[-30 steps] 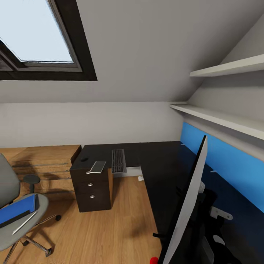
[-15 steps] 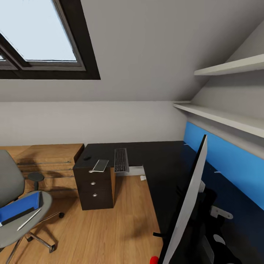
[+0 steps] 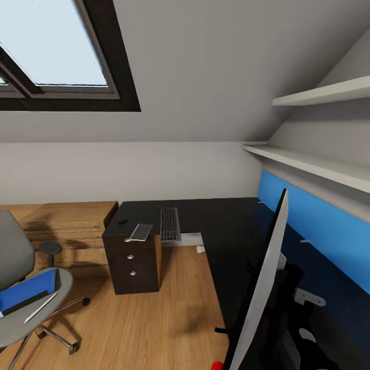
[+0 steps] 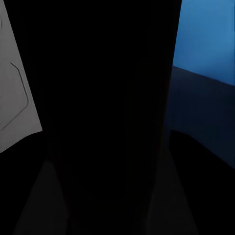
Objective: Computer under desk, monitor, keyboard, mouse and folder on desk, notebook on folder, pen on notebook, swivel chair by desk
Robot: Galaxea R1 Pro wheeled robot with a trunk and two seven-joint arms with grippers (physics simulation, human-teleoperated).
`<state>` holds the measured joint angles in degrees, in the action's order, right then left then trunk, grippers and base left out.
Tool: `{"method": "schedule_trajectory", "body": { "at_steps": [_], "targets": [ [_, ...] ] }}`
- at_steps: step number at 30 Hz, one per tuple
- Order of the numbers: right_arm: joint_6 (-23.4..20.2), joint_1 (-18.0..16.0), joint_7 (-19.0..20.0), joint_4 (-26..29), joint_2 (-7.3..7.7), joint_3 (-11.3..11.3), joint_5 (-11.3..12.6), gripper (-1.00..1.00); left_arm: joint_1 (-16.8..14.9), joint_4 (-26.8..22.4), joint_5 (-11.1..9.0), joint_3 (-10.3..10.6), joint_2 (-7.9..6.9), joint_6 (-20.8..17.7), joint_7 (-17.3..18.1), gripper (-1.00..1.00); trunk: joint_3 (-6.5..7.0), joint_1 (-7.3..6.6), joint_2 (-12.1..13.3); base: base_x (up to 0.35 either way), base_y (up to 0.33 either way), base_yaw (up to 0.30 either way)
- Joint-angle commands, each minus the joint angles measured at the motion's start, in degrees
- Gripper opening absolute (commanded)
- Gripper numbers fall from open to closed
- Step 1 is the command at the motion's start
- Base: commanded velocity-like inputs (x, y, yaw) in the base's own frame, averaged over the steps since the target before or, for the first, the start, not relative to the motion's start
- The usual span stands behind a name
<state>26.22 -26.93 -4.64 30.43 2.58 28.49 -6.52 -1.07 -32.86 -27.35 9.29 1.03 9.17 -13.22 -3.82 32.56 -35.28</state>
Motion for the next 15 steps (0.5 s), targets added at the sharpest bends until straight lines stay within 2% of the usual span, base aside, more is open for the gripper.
{"method": "schedule_trajectory", "body": {
  "at_steps": [1, 15],
  "targets": [
    [0.15, -0.03, -0.37, -0.70, 0.03, 0.35, 0.05, -1.00, -0.04, -0.01, -0.60, 0.46, -0.06, 0.32, -0.45, 1.00, -0.12, 0.03, -0.07, 0.000, 0.000, 0.000],
    [-1.21, -0.07, -0.61, -0.73, 0.16, 0.34, -0.02, -1.00, -0.01, -0.01, -0.60, 0.46, -0.06, 0.29, -0.49, 1.00, -0.12, 0.03, -0.07, 0.000, 0.000, 0.000]
  ]
}}
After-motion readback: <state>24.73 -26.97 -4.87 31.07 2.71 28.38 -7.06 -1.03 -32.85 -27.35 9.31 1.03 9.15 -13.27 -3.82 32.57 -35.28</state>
